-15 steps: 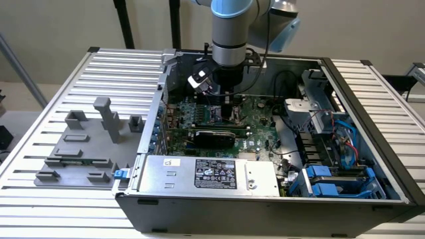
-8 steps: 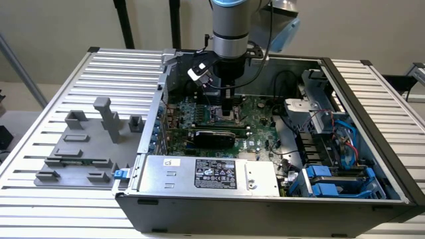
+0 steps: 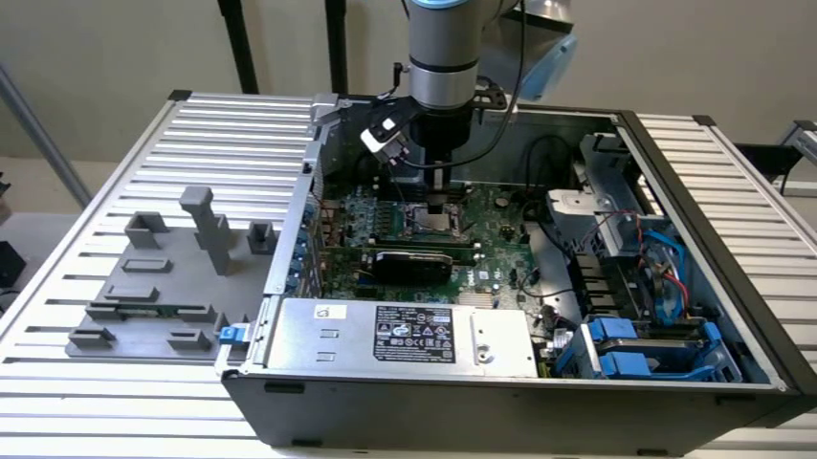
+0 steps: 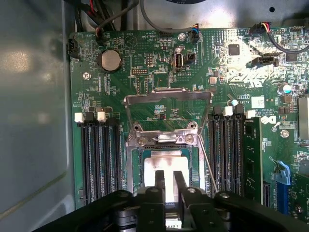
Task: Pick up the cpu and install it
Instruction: 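Place the cpu into insertion slot, then close the cpu cover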
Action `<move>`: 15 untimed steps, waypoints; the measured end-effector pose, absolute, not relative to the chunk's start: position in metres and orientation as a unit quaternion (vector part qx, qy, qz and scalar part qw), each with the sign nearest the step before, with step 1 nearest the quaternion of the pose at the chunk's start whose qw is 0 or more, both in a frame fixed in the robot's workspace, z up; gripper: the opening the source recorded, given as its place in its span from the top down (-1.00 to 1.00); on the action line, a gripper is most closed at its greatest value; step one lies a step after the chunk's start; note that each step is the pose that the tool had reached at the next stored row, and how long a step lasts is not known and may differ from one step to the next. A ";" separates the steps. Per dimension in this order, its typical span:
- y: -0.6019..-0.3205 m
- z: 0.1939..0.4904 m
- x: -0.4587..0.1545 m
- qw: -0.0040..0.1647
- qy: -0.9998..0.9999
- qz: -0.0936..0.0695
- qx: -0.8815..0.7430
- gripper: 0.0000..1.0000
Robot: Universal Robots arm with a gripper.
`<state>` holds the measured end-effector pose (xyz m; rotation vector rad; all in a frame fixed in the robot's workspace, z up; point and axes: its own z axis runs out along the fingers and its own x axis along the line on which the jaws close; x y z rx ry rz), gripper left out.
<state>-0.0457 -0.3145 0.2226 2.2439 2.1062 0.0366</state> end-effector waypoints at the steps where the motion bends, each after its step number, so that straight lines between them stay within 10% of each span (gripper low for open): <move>1: -0.315 0.223 -0.046 0.032 0.684 0.012 0.729 0.62; 15: -0.315 0.223 -0.046 0.032 0.684 0.012 0.729 0.79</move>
